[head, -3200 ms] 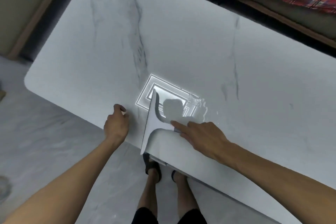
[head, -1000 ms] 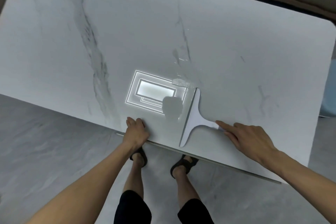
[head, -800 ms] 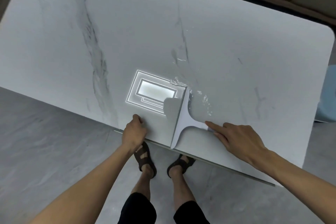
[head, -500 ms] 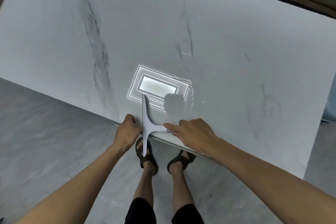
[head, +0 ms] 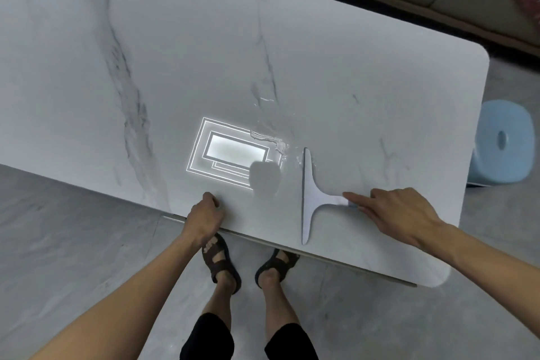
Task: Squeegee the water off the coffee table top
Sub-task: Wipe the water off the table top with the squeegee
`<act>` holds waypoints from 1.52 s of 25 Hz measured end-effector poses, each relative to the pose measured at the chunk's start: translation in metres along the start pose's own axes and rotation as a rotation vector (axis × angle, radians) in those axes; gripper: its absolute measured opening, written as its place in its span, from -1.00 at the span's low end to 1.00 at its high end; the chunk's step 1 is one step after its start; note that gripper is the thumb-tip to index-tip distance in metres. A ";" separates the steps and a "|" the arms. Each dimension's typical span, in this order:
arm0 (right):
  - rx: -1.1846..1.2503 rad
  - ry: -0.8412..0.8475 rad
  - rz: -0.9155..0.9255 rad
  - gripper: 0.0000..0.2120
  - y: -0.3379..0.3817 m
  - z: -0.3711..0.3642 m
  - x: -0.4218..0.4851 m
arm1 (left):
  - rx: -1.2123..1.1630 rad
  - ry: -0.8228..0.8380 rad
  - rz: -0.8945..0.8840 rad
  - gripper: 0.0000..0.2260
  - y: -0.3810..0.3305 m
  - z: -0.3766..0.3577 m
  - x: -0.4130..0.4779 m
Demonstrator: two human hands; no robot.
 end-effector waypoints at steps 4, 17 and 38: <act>-0.023 -0.033 0.097 -0.66 0.021 0.029 0.043 | -0.147 -0.108 -0.027 -0.88 -0.009 0.033 0.006; 0.077 -0.022 0.184 -0.61 0.083 0.038 0.206 | -0.134 -0.048 0.045 -0.88 -0.015 0.115 0.094; 0.664 -0.313 -0.574 -0.85 -0.090 0.144 0.332 | 0.019 -0.112 -0.183 -0.93 -0.149 0.106 0.156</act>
Point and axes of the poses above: each hand's wrist, its own x-axis towards the middle knuckle, its own z-axis out of the back of the hand, y = z × x, the point moved 1 cm from there along x, towards the middle knuckle, and after that the axes turned 4 degrees about z, right-handed, at the moved point
